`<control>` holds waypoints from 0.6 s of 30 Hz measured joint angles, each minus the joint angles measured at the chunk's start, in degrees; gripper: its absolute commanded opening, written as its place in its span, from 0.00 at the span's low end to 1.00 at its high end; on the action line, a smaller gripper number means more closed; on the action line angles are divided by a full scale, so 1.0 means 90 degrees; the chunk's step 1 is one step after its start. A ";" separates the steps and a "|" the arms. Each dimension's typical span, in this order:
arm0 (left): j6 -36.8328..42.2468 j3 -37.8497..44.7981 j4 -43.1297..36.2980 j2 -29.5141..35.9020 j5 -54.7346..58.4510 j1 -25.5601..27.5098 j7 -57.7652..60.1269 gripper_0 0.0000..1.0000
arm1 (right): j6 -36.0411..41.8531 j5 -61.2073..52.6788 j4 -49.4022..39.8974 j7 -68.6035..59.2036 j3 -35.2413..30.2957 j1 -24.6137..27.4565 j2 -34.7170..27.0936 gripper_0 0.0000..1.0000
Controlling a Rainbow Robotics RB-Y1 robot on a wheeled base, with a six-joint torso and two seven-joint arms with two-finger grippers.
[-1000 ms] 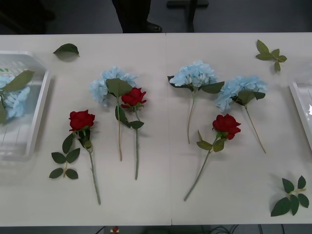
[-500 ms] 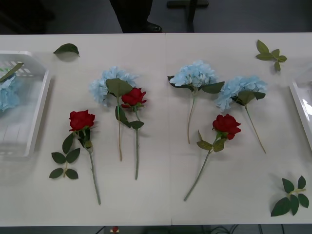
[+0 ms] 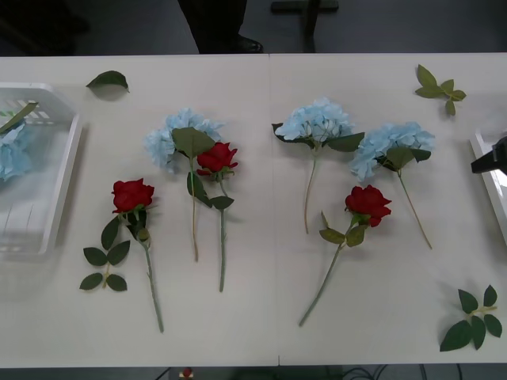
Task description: Place the red flowers into the right box and the blue flowers into the left box. If a person shows an open palm, hand one flower to the person first, then continue sorting.
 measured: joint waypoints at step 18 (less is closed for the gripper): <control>0.2138 -0.0382 -0.2618 -0.0630 -0.0120 -0.0204 0.3194 1.00 | -0.1521 0.0034 0.0646 -0.0001 0.1358 0.0121 0.0810 1.00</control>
